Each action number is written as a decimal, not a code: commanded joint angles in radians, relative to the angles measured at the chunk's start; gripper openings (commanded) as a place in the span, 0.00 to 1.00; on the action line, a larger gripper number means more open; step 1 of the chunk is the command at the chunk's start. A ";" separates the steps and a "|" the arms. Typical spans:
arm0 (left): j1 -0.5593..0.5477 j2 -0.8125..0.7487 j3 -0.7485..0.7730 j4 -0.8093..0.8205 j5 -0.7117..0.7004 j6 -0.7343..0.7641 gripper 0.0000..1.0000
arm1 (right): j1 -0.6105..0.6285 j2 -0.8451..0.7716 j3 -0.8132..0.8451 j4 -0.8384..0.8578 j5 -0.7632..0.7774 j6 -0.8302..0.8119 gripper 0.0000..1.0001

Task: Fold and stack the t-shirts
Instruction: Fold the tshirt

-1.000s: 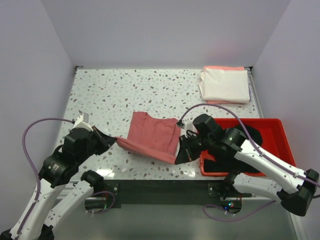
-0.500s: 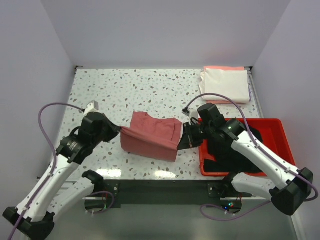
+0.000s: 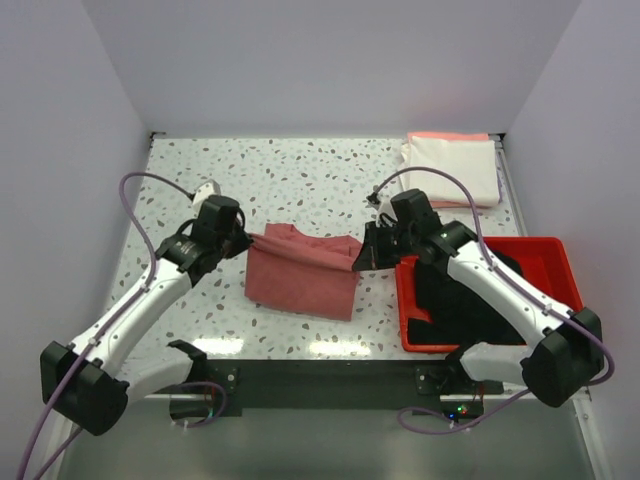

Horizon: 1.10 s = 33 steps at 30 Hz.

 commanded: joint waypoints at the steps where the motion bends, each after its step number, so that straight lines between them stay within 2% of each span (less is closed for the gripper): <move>1: 0.059 0.060 0.046 0.148 0.006 0.068 0.00 | -0.021 0.009 0.037 0.106 0.104 0.029 0.00; 15: 0.143 0.385 0.131 0.318 0.187 0.152 0.00 | -0.104 0.179 0.053 0.210 0.162 0.049 0.00; 29: 0.185 0.659 0.252 0.338 0.282 0.207 0.00 | -0.153 0.399 0.115 0.279 0.130 0.065 0.01; 30: 0.188 0.672 0.266 0.334 0.284 0.213 0.00 | -0.154 0.409 0.116 0.285 0.127 0.066 0.03; 31: 0.189 0.681 0.269 0.335 0.284 0.215 0.01 | -0.157 0.419 0.119 0.291 0.129 0.065 0.11; 32: 0.188 0.693 0.273 0.337 0.307 0.217 0.11 | -0.158 0.443 0.130 0.305 0.132 0.057 0.17; 33: 0.189 0.698 0.276 0.341 0.312 0.218 0.15 | -0.164 0.457 0.138 0.314 0.129 0.033 0.19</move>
